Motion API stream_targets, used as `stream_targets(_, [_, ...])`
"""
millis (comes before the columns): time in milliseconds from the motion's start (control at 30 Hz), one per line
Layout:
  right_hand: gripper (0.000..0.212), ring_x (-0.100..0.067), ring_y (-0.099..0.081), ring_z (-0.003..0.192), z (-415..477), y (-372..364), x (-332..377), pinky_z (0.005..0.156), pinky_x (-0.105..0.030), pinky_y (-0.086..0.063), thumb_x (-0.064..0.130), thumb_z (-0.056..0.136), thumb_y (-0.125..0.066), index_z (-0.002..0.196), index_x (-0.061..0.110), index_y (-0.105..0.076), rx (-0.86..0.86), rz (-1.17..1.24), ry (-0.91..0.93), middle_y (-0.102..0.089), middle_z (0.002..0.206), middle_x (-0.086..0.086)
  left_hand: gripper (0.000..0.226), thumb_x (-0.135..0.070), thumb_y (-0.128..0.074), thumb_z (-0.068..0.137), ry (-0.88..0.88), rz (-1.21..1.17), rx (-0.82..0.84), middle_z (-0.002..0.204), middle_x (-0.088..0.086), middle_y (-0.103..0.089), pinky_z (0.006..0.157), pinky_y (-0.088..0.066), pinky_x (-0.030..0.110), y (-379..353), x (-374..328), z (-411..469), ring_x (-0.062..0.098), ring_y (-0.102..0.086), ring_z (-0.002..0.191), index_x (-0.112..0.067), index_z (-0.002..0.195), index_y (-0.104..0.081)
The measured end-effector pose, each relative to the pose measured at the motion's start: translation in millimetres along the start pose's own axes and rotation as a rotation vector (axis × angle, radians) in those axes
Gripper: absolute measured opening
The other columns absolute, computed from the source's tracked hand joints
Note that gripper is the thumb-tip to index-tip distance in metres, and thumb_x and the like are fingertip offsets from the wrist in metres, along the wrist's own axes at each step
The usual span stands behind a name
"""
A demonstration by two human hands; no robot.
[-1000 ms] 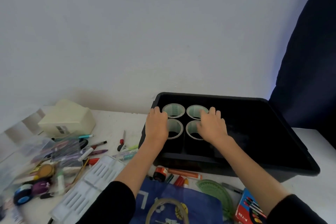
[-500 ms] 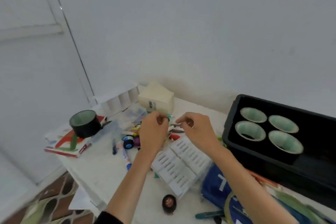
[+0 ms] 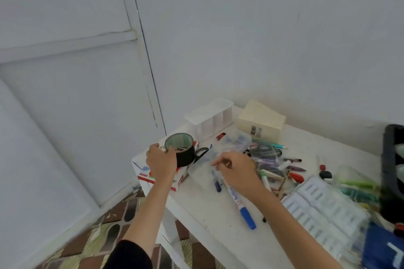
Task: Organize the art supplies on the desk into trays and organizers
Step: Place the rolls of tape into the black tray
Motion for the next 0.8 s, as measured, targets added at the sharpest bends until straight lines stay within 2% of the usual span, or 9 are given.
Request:
stream_targets(100, [0.023,-0.014,-0.059,0.063,2,-15,-5,0.064,-0.023,-0.052,0.009,0.089,-0.055,0.079,0.026,-0.065,-0.001,0.019,-0.042,-0.063,0.077,0.006,0.038,-0.03,-0.056,0.087,0.088,0.034,0.135,0.097,0.015,-0.065,0.072,-0.049,0.038,-11,17,23,0.03,-0.063,0.089,0.006,0.099,-0.055])
stream_targets(167, [0.025,-0.02,-0.063,0.07,0,-17,-9,0.07,-0.033,-0.055,0.008,0.089,-0.054,0.077,0.029,-0.064,-0.011,0.036,-0.085,-0.066,0.081,0.003,0.029,-0.028,-0.056,0.084,0.083,0.049,0.165,0.082,0.021,-0.068,0.067,-0.05,0.037,-16,19,33,0.032,-0.066,0.076,-0.002,0.071,-0.05])
stream_targets(200, [0.028,-0.021,-0.063,0.072,-1,-16,-11,0.072,-0.037,-0.055,0.007,0.088,-0.054,0.074,0.031,-0.063,-0.028,0.037,-0.093,-0.066,0.081,0.002,0.027,-0.025,-0.056,0.084,0.077,0.057,0.164,0.079,0.022,-0.068,0.066,-0.049,0.037,-17,18,35,0.031,-0.065,0.073,-0.005,0.068,-0.047])
stream_targets(400, [0.038,-0.023,-0.064,0.072,-9,6,-21,0.071,-0.041,-0.055,-0.001,0.083,-0.051,0.067,0.032,-0.063,-0.148,0.073,-0.162,-0.069,0.078,-0.003,0.028,-0.019,-0.057,0.087,-0.186,0.046,0.14,0.068,0.016,-0.063,0.061,-0.05,0.039,-15,-16,21,0.028,-0.062,0.063,0.005,0.074,-0.058])
stream_targets(500, [0.03,-0.016,-0.063,0.076,-20,28,-25,0.074,-0.03,-0.054,-0.001,0.085,-0.052,0.075,0.023,-0.066,-0.221,0.094,-0.199,-0.067,0.078,0.004,0.026,-0.017,-0.055,0.086,-0.339,0.006,0.173,0.065,0.015,-0.061,0.058,-0.043,0.033,-14,-51,-8,0.026,-0.055,0.062,0.004,0.071,-0.061])
stream_targets(600, [0.029,-0.01,-0.06,0.07,-42,57,-35,0.064,-0.021,-0.049,0.002,0.087,-0.053,0.074,0.025,-0.064,-0.352,0.101,-0.276,-0.065,0.078,0.007,0.019,-0.015,-0.056,0.085,-0.39,-0.066,0.344,0.067,0.014,-0.066,0.06,-0.049,0.033,-27,-77,-43,0.026,-0.064,0.065,-0.003,0.071,-0.062])
stream_targets(667, [0.031,-0.013,-0.06,0.068,-62,76,-50,0.061,-0.022,-0.048,0.002,0.087,-0.053,0.073,0.026,-0.065,-0.478,0.105,-0.338,-0.066,0.081,0.004,0.019,-0.015,-0.058,0.084,-0.403,-0.096,0.466,0.066,0.013,-0.066,0.063,-0.054,0.033,-39,-89,-67,0.025,-0.066,0.062,-0.003,0.072,-0.064])
stream_targets(733, [0.026,-0.015,-0.06,0.066,-89,97,-67,0.059,-0.025,-0.048,0.005,0.087,-0.052,0.078,0.024,-0.068,-0.577,0.066,-0.426,-0.067,0.083,0.003,0.02,-0.011,-0.057,0.086,-0.455,-0.096,0.591,0.06,0.01,-0.063,0.047,-0.045,0.013,-53,-98,-99,0.011,-0.061,0.05,-0.002,0.069,-0.063])
stream_targets(800, [0.023,-0.013,-0.06,0.074,-120,116,-83,0.067,-0.029,-0.051,0.009,0.088,-0.051,0.083,0.024,-0.067,-0.645,-0.023,-0.52,-0.066,0.089,0.004,0.018,-0.008,-0.056,0.088,-0.462,-0.125,0.746,0.064,0.009,-0.065,0.041,-0.041,0.009,-70,-101,-133,0.006,-0.063,0.05,-0.001,0.072,-0.063])
Point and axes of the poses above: each hand's wrist, its own z-axis towards the middle knuckle, its own y-axis out of the back of the hand, x = y × z, the point moved 5 cm from there along z, towards the middle knuckle
